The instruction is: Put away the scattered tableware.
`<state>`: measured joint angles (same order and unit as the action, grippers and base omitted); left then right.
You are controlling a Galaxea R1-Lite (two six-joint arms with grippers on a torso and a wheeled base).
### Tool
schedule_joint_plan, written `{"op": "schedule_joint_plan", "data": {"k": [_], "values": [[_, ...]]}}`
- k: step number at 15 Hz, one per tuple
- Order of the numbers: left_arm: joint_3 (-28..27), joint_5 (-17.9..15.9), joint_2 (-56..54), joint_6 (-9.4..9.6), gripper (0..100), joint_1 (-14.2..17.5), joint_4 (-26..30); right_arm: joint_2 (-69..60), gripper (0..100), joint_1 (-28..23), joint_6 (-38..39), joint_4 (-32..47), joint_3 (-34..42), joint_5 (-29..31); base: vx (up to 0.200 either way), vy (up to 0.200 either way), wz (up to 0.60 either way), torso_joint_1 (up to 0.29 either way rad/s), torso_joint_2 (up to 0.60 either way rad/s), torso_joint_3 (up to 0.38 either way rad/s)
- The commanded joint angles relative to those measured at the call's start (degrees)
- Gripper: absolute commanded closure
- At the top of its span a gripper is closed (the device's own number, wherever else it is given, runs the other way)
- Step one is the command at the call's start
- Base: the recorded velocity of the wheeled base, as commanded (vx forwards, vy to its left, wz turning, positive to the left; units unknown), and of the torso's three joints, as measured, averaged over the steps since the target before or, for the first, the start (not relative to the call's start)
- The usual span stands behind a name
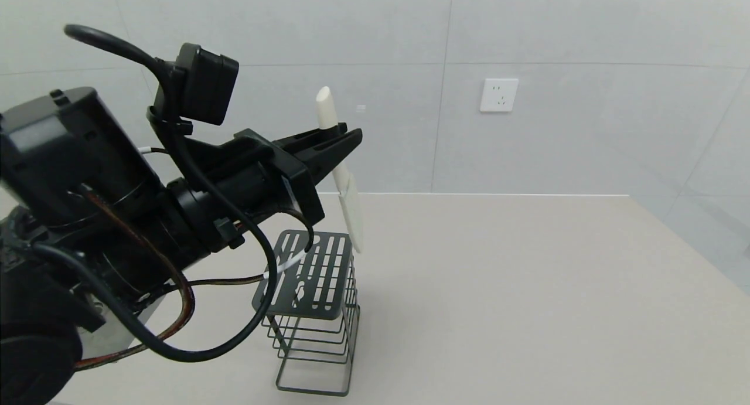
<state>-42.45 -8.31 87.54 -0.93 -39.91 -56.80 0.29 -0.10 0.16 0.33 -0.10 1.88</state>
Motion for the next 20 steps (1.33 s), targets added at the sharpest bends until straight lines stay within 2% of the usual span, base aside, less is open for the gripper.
{"op": "schedule_joint_plan", "data": {"k": [1, 2, 3, 4, 5, 7, 8, 9, 14, 17, 20], "values": [[-2.99, 2.25, 0.44, 2.16, 100, -0.78, 0.46, 0.32, 0, 0.01, 0.02, 0.02, 0.01, -0.03, 0.000, 0.000, 0.00, 0.000, 0.00, 0.000], [-4.66, 3.83, 0.79, 3.21, 100, -2.19, 0.72, 0.32, 0, 0.01, 0.02, 0.02, 0.01, -0.03, 0.000, 0.000, 0.00, 0.000, 0.00, 0.000], [-5.28, 4.62, 0.97, 3.30, 100, -2.80, 1.16, 0.32, 0, 0.01, 0.02, 0.02, 0.01, -0.03, 0.000, 0.000, 0.00, 0.000, 0.00, 0.000], [-5.45, 8.23, 1.05, 3.39, 100, -4.21, 2.22, 0.32, 0, 0.01, 0.11, 0.02, 0.01, -0.03, 0.000, 0.000, 0.00, 0.000, 0.00, 0.000], [-5.19, 9.98, 1.05, 3.39, 100, -4.65, 2.30, 0.32, 0, 0.01, 0.11, 0.02, 0.01, -0.03, 0.000, 0.000, 0.00, 0.000, 0.00, 0.000], [-5.01, 13.24, 1.14, 3.39, 100, -4.47, 2.39, 0.32, 0, 0.01, -0.07, 0.02, 0.01, -0.03, 0.000, 0.000, 0.00, 0.000, 0.00, 0.000], [-4.40, 16.66, 1.05, 3.39, 100, -4.21, 3.36, 0.23, 0, 0.01, 0.02, 0.02, 0.01, -0.03, 0.000, 0.000, 0.00, 0.000, 0.00, 0.000], [-3.87, 18.16, 0.88, 3.39, 100, -4.12, 3.80, 0.23, 0, 0.01, -0.07, 0.02, 0.01, -0.03, 0.000, 0.000, 0.00, 0.000, 0.00, 0.000], [0.00, 18.33, 0.61, 3.48, 100, -3.86, 3.18, 0.23, 0, 0.01, -0.07, 0.02, 0.01, -0.03, 0.000, 0.000, 0.00, 0.000, 0.00, 0.000], [0.61, 17.81, 0.61, 5.58, 100, -3.07, 2.83, 0.23, 0, 0.01, -0.07, 0.02, 0.01, -0.03, 0.000, 0.000, 0.00, 0.000, 0.00, 0.000], [0.61, 15.78, 0.88, 5.67, 100, -2.80, 2.83, 0.23, 0, 0.01, 0.02, 0.11, 0.01, -0.03, 0.000, 0.000, 0.00, 0.000, 0.00, 0.000]]}}
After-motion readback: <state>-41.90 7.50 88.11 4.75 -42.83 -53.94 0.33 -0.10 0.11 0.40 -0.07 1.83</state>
